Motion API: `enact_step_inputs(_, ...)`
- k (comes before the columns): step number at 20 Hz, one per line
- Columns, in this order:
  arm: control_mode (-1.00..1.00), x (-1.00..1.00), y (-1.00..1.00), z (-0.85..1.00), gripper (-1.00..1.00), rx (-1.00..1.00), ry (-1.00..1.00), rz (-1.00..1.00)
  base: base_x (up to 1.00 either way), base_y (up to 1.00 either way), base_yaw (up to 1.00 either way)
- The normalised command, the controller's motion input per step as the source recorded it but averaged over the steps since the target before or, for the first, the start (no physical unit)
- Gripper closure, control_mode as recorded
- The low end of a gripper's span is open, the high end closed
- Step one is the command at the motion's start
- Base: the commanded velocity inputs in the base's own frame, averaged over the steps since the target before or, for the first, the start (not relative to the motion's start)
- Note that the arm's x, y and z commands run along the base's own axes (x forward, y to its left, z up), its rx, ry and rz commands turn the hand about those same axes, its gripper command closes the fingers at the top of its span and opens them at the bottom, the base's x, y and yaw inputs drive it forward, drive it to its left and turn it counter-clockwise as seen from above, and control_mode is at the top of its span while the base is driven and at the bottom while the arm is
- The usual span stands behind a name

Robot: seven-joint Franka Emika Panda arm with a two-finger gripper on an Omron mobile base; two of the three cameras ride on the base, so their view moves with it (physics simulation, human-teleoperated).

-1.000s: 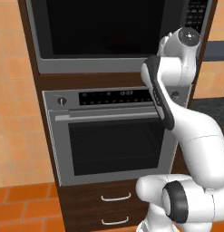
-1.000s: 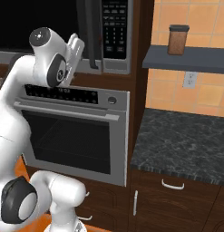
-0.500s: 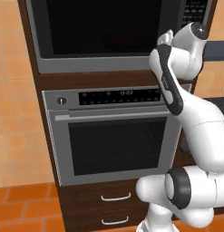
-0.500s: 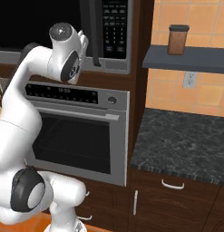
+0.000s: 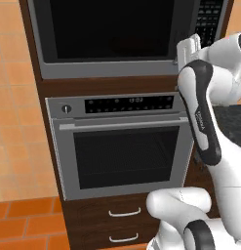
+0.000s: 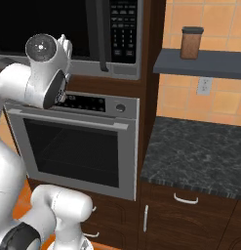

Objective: Pick the carrot from the sink and place it in the bowl. Then pick the bowl and place it in the microwave. Then close the microwave door and press the start button.

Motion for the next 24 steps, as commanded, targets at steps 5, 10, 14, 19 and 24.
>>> enact_step_inputs(5,-1.00,-0.72,-0.95,0.10,-1.00,0.13,-0.29,0.08,0.00,0.00,0.00)
enact_step_inputs(10,-1.00,-0.08,-0.94,0.46,-1.00,0.05,-0.26,0.07,0.00,0.00,0.00)
enact_step_inputs(14,-1.00,0.13,-0.56,0.54,1.00,0.00,-0.21,0.01,0.00,0.00,0.00)
enact_step_inputs(19,-1.00,0.36,0.08,0.28,1.00,0.00,-0.06,0.02,0.00,0.00,0.00)
enact_step_inputs(24,-1.00,0.80,0.05,-0.02,1.00,-0.01,-0.01,0.00,0.00,0.00,0.00)
